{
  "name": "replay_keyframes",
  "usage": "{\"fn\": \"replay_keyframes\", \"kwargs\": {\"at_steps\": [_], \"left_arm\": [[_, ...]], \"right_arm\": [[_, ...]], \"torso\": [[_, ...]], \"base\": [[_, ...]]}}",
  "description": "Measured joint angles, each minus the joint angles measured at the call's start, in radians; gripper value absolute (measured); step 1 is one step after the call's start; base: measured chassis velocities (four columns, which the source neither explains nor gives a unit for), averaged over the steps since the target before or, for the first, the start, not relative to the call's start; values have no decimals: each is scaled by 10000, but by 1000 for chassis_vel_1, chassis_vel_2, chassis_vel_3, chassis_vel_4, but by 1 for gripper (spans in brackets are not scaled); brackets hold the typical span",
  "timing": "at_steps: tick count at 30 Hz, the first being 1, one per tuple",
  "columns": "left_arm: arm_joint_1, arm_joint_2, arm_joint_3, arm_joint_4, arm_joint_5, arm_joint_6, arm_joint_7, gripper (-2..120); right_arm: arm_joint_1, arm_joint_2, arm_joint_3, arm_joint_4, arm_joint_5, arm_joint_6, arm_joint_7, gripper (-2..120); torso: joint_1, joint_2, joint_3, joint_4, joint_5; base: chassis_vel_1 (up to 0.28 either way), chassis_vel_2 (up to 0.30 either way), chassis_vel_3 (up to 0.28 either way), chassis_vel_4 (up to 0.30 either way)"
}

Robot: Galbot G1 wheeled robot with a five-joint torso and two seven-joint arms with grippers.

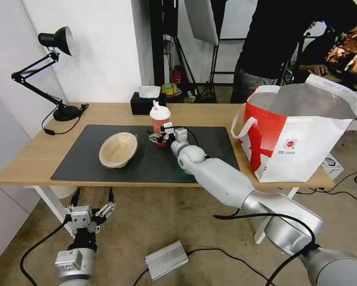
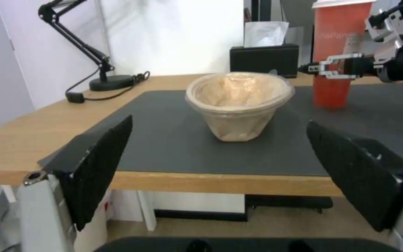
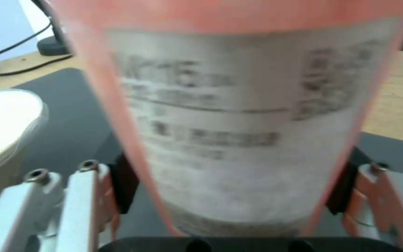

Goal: Pick up the trash from the table and place it into the takeout bag.

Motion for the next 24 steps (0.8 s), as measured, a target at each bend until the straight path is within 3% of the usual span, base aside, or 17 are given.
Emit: {"fn": "replay_keyframes", "kwargs": {"at_steps": [10,16,24], "left_arm": [[-3,-6,29,7,16,-9,1,100],[-48,-30,105,91,54,-12,6,100],[-62,-5,90,93,58,-13,6,100]], "right_arm": [[-101,-224,36,226,-5,20,0,46],[-192,-495,22,575,30,25,20,24],[-221,-786,18,1093,99,26,58,10]], "torso": [[0,0,0,-1,1],[0,0,0,0,1],[0,0,0,0,1]], "base": [[0,0,0,0],[0,0,0,0],[0,0,0,0]]}}
